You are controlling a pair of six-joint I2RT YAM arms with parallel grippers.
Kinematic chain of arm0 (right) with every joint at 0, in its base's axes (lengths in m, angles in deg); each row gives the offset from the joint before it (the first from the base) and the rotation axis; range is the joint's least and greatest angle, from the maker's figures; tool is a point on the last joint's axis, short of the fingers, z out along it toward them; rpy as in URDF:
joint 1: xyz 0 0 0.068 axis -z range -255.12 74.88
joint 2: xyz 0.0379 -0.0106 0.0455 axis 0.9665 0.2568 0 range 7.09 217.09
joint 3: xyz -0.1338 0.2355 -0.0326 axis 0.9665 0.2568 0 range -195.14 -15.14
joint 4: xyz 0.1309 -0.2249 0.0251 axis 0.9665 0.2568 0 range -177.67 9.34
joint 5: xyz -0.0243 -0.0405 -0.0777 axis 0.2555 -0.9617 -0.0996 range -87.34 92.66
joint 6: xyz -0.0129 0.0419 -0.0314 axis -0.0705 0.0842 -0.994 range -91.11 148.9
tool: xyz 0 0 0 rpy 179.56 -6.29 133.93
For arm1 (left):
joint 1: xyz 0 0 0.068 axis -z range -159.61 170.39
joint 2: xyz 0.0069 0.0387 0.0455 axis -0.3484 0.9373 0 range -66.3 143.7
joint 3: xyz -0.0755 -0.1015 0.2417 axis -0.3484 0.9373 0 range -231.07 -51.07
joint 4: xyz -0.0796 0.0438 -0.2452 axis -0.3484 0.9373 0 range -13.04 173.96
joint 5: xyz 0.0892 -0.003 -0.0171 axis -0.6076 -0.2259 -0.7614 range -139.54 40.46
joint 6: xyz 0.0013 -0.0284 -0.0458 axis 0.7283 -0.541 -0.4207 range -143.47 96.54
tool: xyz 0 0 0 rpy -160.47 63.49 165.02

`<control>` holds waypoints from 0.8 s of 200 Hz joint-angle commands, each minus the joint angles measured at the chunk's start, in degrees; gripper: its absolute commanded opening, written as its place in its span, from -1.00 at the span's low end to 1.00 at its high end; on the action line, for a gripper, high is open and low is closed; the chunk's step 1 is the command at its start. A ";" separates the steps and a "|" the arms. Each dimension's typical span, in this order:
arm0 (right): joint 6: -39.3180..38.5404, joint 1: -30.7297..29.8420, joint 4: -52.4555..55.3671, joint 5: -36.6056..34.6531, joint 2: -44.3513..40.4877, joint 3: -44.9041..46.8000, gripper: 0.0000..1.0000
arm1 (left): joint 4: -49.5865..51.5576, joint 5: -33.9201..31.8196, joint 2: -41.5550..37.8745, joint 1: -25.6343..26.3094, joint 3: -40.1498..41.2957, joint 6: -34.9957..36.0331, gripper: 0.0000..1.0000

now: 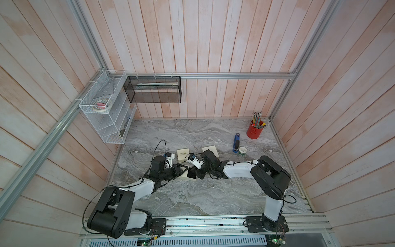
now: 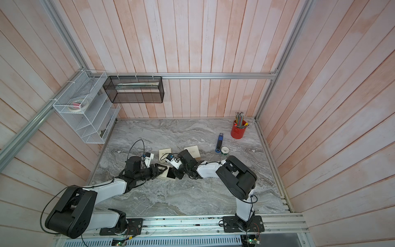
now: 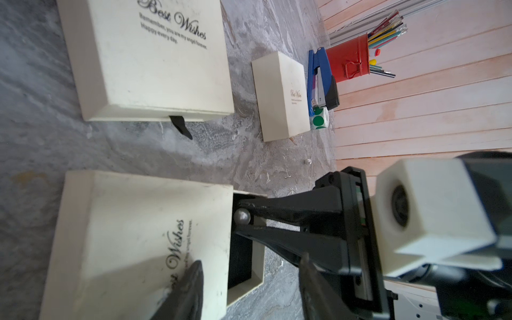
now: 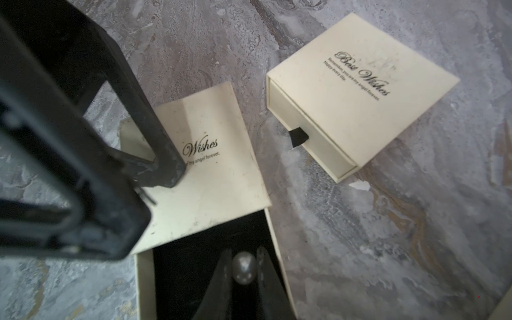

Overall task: Place the earrings into the drawer-style jewelry box
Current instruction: Insert the earring into the inner lining.

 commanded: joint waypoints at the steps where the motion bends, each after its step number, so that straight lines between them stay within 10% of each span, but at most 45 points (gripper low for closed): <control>1: -0.26 -0.41 3.13 -1.15 0.87 -1.15 -1.00 | -0.89 0.47 0.37 -0.32 0.25 1.47 0.12; 160: -1.82 -1.03 13.54 -2.82 2.74 -5.58 -0.90 | 0.05 -0.23 0.64 -0.36 0.67 2.15 0.11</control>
